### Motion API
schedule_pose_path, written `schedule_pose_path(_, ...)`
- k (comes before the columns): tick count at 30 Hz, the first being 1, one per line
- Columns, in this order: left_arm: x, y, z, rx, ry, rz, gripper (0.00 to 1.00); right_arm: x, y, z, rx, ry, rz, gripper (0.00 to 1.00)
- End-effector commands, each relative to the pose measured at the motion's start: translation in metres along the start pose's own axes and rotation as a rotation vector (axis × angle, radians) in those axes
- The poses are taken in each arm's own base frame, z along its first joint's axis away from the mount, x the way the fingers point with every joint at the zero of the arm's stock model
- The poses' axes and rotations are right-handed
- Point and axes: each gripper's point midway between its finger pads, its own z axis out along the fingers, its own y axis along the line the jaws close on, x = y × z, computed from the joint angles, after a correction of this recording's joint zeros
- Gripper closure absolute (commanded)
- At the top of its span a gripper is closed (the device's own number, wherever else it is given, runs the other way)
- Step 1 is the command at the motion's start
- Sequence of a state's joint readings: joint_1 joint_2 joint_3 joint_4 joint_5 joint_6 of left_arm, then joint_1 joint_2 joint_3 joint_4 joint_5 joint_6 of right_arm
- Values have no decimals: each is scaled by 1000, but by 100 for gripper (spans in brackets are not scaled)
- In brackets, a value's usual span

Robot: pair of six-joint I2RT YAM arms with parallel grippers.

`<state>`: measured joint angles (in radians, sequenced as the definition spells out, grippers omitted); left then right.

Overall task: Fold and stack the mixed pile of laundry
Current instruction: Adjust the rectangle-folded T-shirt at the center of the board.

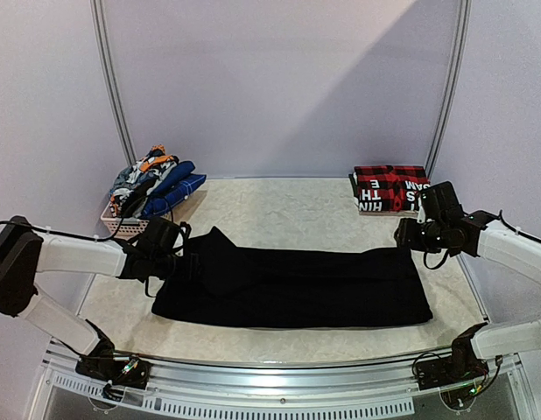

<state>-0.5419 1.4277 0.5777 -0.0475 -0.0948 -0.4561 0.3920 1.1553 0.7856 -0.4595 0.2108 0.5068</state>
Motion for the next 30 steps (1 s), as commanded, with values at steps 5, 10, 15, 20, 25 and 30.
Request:
schedule_pose_path(5,-2,-2,10,13,19,-6,41,9,4,13,-11,28,-27,40)
schedule_pose_path(10,0,-9,20,49,35,-8,41,10,4,16,-9,33,-33,40)
schedule_pose_path(15,-1,-18,24,88,34,-16,59,12,3,18,-3,39,-38,40)
schedule_pose_path(20,-3,-25,17,109,33,-15,85,12,2,20,6,37,-40,40)
schedule_pose_path(25,-5,-21,7,70,30,-7,100,11,3,22,4,41,-43,40)
schedule_pose_path(30,-9,-17,-7,34,11,1,100,11,5,24,-1,43,-43,40)
